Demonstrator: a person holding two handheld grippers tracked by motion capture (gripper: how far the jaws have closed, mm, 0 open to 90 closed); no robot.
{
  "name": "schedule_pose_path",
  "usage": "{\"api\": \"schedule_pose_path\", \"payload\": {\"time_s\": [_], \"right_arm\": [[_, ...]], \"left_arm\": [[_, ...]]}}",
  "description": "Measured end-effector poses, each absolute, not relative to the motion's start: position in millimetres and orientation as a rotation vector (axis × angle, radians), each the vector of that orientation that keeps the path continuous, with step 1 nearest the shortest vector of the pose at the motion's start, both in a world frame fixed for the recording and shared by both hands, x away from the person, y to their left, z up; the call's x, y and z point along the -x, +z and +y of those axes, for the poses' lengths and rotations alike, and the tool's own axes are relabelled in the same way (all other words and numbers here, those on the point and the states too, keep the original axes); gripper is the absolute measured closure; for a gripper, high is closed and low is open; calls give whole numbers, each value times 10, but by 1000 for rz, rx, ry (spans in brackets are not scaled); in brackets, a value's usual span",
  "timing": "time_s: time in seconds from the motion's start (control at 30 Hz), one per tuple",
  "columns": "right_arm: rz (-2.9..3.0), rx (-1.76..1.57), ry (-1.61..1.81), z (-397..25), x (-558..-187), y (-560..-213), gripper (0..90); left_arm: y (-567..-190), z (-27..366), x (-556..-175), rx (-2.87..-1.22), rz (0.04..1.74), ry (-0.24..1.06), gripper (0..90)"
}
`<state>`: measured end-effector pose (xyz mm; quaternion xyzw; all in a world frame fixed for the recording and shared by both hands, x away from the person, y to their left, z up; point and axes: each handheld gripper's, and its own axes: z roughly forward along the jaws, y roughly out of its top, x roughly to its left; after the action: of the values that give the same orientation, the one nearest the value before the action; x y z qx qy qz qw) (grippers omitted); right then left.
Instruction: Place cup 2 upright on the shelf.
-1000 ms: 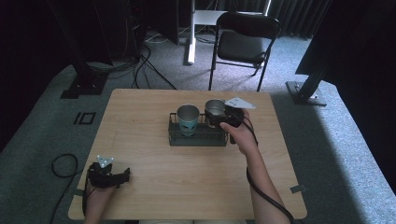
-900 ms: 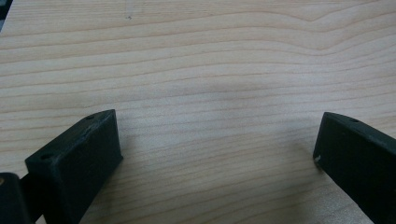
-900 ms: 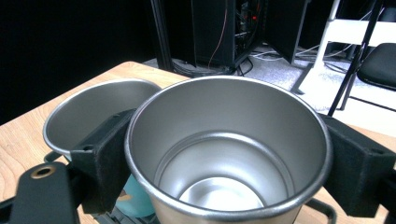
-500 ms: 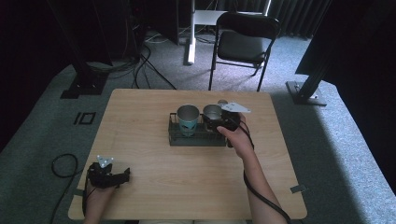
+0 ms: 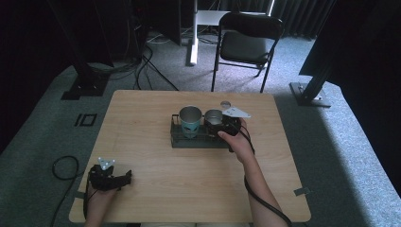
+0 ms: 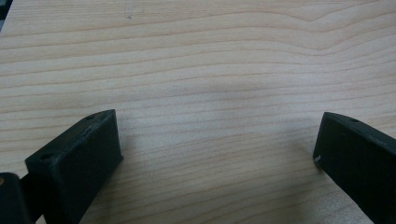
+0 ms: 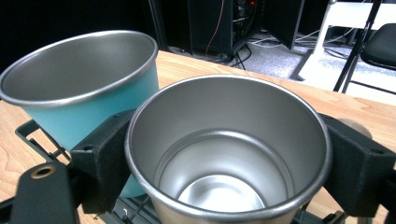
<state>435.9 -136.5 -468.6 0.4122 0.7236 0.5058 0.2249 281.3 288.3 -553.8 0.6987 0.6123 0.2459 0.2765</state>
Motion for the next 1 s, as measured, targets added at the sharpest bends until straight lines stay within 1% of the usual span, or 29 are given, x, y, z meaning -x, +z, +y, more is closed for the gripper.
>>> {"api": "schedule_pose_path", "payload": {"time_s": [0.23,0.77,1.0], "right_arm": [[2001,-1139,1384,-1363,-4346,-4754,136],[2042,-1069,1340,-1292,-4349,-4795,136],[2030,-1080,1345,-1325,-4351,-4828,136]], "left_arm": [[-5538,2883,-2813,-1877,1645,661,13],[-5537,2883,-2813,-1877,1645,661,13],[-5538,2883,-2813,-1877,1645,661,13]]}}
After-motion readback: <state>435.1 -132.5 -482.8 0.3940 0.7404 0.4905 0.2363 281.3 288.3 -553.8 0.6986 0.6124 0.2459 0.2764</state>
